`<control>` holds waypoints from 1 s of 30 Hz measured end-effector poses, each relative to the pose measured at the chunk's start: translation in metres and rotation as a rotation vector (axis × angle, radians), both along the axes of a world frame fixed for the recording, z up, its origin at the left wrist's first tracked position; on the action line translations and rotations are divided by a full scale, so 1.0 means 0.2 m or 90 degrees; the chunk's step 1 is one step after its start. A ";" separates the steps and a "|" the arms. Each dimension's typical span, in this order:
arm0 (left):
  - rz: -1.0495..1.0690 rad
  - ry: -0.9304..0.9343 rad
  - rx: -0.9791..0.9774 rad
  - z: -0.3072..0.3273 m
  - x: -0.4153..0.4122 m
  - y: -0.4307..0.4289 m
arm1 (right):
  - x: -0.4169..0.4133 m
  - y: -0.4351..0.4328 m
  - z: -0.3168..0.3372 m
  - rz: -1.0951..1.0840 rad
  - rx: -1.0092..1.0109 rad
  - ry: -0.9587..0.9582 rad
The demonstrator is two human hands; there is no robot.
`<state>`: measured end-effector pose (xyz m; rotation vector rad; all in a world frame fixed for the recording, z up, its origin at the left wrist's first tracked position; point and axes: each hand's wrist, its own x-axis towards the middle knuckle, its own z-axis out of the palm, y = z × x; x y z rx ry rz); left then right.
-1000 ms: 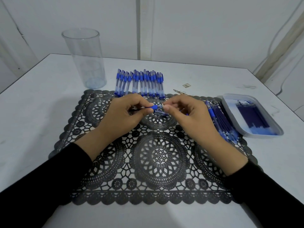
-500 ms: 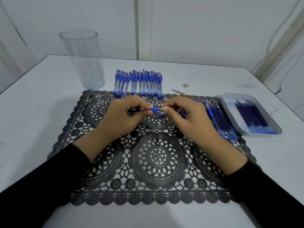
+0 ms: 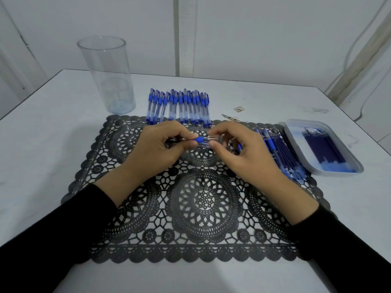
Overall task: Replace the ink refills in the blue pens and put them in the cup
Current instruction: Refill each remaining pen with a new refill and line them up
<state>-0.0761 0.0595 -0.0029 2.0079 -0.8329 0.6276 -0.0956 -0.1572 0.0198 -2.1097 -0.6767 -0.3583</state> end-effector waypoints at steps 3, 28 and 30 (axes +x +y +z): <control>-0.008 -0.003 -0.005 0.00 0.00 0.00 | 0.00 0.01 -0.01 -0.023 -0.007 -0.017; -0.006 0.012 0.001 0.00 0.00 0.00 | 0.01 0.00 -0.02 -0.037 0.033 0.014; -0.004 0.013 -0.001 0.00 0.00 0.00 | 0.01 0.00 -0.02 -0.033 0.046 0.030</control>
